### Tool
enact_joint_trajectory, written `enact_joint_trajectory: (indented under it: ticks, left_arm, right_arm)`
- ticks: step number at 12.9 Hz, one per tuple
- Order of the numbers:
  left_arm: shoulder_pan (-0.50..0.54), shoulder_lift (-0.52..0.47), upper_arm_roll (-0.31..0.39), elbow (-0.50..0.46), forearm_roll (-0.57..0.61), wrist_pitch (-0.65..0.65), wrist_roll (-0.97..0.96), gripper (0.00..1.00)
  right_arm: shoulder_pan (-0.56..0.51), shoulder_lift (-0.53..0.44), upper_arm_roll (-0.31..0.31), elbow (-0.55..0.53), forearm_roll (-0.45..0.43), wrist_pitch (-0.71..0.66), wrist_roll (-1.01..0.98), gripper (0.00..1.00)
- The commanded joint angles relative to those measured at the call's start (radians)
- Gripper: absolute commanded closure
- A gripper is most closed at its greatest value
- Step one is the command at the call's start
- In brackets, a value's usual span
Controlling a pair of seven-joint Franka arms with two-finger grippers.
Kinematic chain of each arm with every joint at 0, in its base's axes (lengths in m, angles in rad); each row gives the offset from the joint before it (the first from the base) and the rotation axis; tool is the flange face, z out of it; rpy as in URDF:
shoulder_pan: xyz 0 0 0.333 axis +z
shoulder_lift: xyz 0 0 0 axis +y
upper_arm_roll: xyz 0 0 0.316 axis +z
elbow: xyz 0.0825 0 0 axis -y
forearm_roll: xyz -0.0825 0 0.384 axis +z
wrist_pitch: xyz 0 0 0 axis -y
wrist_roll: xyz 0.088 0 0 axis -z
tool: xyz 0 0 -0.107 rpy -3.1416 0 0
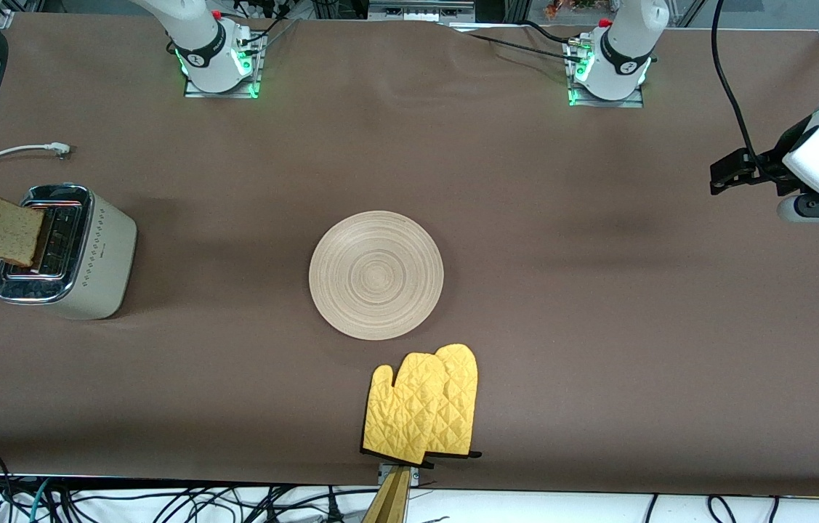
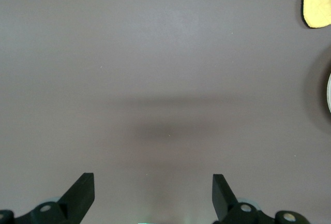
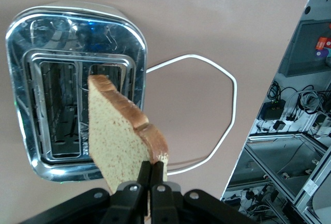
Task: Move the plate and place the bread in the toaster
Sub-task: 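Lower the bread slice into a toaster slot with the right gripper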
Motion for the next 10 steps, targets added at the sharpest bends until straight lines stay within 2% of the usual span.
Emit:
enact_joint_trajectory:
  ticks: [1,6,10]
  left_arm:
    - [0.005,0.007,-0.001,0.023,0.019,-0.003,0.0,0.0]
    - [0.006,0.007,-0.001,0.023,0.015,-0.003,0.0,0.0]
    - [0.008,0.007,-0.001,0.023,0.015,-0.003,0.0,0.0]
  right_arm:
    - [-0.023,0.008,0.001,0.013,-0.015,0.015,-0.041,1.0]
    - [-0.03,0.034,0.004,0.009,-0.002,0.049,-0.04,1.0]
    - [-0.027,0.05,0.007,0.009,0.043,0.049,-0.029,1.0]
